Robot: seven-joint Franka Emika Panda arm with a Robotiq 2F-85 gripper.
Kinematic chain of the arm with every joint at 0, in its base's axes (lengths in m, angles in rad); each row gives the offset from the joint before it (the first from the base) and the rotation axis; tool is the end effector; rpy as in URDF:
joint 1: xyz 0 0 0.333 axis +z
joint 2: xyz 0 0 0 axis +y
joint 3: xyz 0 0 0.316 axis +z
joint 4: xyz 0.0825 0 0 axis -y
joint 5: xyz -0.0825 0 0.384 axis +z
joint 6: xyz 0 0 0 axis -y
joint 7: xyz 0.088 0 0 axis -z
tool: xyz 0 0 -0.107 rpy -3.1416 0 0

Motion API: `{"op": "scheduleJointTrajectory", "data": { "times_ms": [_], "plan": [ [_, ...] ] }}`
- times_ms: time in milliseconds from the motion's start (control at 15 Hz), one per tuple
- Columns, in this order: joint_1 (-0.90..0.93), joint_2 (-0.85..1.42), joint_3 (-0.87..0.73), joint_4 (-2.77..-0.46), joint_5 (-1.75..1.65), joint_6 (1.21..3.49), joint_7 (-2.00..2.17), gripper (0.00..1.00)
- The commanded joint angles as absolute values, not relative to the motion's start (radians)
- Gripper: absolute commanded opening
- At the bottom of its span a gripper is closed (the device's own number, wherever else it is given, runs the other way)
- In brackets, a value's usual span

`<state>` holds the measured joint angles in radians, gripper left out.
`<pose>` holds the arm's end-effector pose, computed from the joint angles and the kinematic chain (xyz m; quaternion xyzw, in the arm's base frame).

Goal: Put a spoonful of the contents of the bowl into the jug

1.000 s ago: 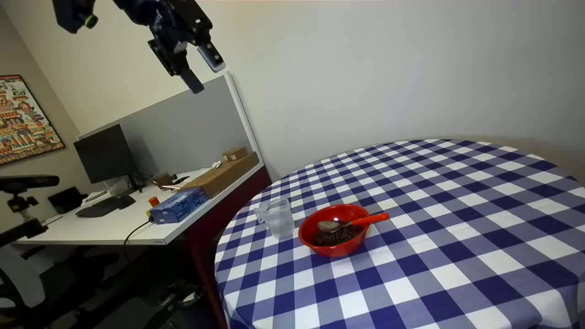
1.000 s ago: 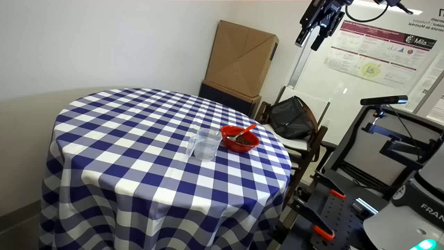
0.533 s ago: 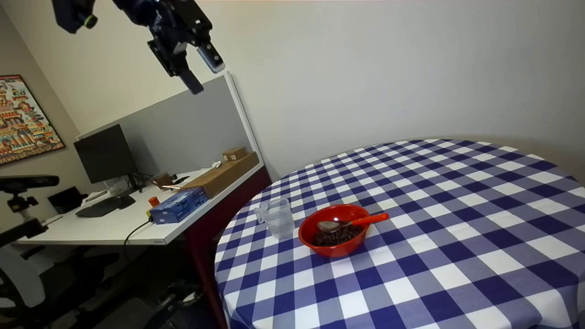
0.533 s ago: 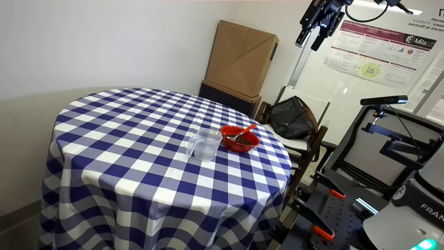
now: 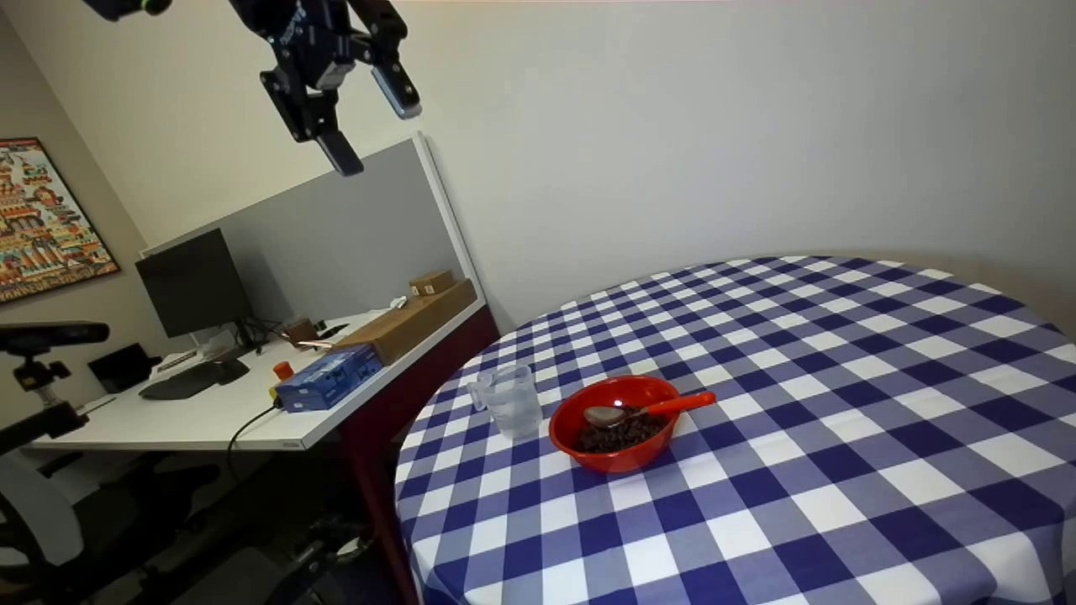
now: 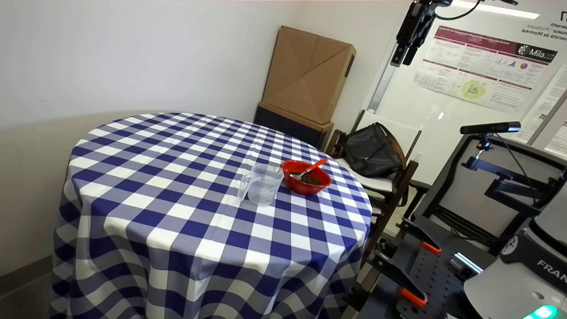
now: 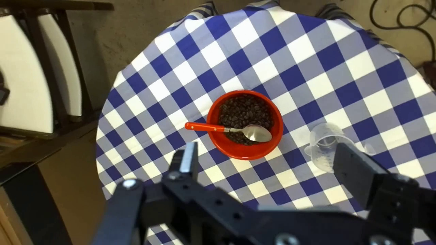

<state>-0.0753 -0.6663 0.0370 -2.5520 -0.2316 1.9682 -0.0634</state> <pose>0.3564 -0.0276 0.4943 0.9908 0.0493 0.0337 0.1217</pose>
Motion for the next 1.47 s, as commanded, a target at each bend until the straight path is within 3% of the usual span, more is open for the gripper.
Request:
{"op": "scheduleJointTrajectory", "data": {
  "times_ms": [0,800,1400],
  "plan": [
    [-0.071,-0.598,0.014,-2.438,-0.342,1.886,-0.165,1.0],
    [0.034,-0.437,-0.154,-2.236,-0.283,1.748,-0.704,1.0],
    [0.009,-0.317,-0.139,-2.087,-0.348,1.613,-0.885,1.0]
  ]
}}
